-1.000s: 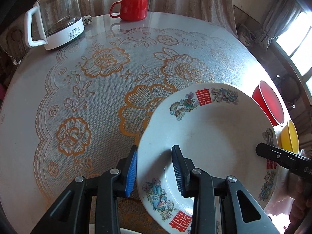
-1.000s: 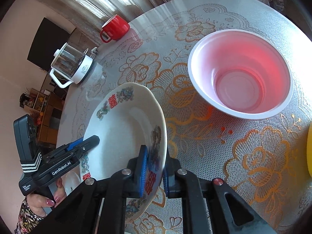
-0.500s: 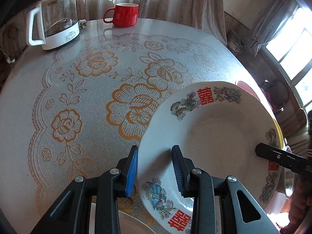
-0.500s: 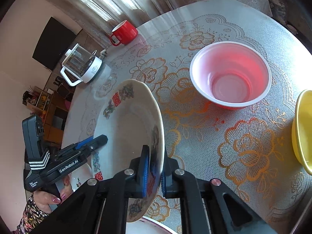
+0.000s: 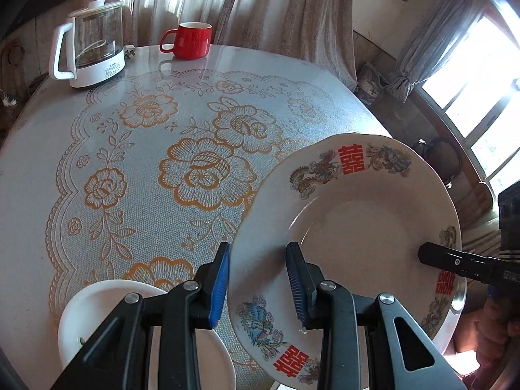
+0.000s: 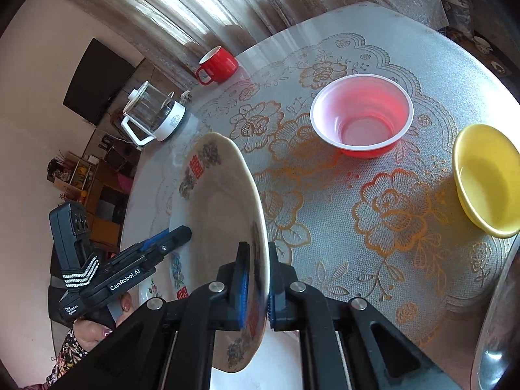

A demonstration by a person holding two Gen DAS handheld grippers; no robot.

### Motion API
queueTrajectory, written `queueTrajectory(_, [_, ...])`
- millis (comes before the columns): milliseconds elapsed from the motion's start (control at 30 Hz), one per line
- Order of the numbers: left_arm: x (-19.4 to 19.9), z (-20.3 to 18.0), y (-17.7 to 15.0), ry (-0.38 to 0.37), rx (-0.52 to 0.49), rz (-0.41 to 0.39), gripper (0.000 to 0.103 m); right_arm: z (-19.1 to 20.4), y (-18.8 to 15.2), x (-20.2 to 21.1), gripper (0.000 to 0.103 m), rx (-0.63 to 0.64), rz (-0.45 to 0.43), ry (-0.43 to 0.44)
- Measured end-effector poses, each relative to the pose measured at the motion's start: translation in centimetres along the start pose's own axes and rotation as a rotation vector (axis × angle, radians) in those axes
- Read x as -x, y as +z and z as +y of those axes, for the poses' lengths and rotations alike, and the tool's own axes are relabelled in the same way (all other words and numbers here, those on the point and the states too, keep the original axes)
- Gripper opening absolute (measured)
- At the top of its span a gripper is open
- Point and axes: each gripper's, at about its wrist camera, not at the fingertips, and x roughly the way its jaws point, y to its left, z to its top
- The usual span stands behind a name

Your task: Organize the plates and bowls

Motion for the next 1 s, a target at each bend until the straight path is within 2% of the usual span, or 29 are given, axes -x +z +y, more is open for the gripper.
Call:
queueTrajectory(367, [2.8,-1.4,-4.3,-0.014,-0.001,0.006,0.034,-0.6,-4.7,2.7,0.008,-0.061,0.020,0.028])
queueTrajectory(633, [4.5,-2.3,-8.3,-0.024,-0.014,0.017,0.034,-1.7,-8.9,4.2,0.008,-0.115,0.055,0.083])
queueTrajectory(800, [4.6,-2.8,-10.5,0.001,-0.027,0.029,0.034,-2.2,-11.1,4.6,0.008,-0.124,0.070,0.089])
queueTrajectory(1000, [3.8,-2.2,-12.8,0.020,0.007,0.074,0.034,-3.3,-13.0,3.6,0.008,-0.156,0.101,0.097])
